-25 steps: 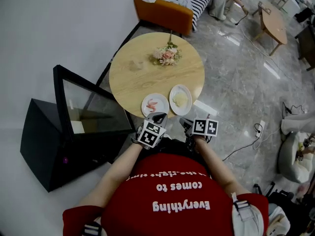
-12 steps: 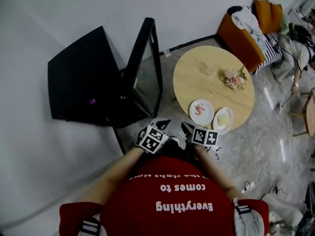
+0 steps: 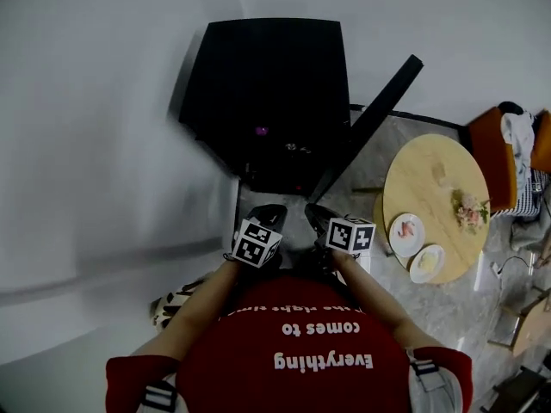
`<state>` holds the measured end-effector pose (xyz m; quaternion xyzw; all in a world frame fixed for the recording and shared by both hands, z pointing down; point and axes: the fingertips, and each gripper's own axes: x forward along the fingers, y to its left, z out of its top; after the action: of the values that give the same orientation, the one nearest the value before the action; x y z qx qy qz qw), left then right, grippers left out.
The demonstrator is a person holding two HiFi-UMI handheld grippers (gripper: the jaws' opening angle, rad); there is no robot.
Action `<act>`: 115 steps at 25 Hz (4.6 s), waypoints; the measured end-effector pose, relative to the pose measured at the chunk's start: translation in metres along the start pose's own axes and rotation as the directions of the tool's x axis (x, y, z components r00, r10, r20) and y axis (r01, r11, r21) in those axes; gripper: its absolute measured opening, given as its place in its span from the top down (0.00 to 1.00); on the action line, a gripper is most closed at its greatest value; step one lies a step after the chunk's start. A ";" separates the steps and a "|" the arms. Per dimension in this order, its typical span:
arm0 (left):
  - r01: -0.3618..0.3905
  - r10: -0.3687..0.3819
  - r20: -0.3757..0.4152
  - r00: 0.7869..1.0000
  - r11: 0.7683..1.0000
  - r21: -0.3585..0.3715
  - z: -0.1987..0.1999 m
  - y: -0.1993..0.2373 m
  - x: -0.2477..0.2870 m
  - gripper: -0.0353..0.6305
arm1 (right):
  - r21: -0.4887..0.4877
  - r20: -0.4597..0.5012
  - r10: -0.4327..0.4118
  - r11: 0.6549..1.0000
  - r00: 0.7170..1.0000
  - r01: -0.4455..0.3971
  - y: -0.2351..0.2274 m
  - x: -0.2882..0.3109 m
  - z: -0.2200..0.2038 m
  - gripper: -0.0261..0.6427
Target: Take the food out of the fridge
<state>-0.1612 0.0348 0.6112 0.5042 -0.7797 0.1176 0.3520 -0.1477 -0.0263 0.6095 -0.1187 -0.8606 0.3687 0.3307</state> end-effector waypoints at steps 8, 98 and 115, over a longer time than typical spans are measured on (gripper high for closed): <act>-0.100 0.110 0.106 0.988 0.991 -0.087 0.007 0.057 -0.045 0.94 | -0.380 0.008 0.041 0.924 0.999 -0.035 0.077 0.066 0.033 0.94; 0.197 -0.205 0.323 0.924 0.979 0.056 0.047 0.037 -0.086 0.94 | 0.446 0.433 0.329 0.731 0.839 -0.517 0.113 0.011 0.014 0.61; 0.220 -0.225 0.317 0.921 0.974 0.052 0.044 0.031 -0.082 0.94 | 0.446 0.428 0.319 0.739 0.846 -0.504 0.110 0.005 0.009 0.61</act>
<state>-0.1875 0.0835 0.5294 0.6045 -0.7633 -0.0007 0.2278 -0.1615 0.0480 0.5293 -0.1478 -0.7133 0.6756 0.1135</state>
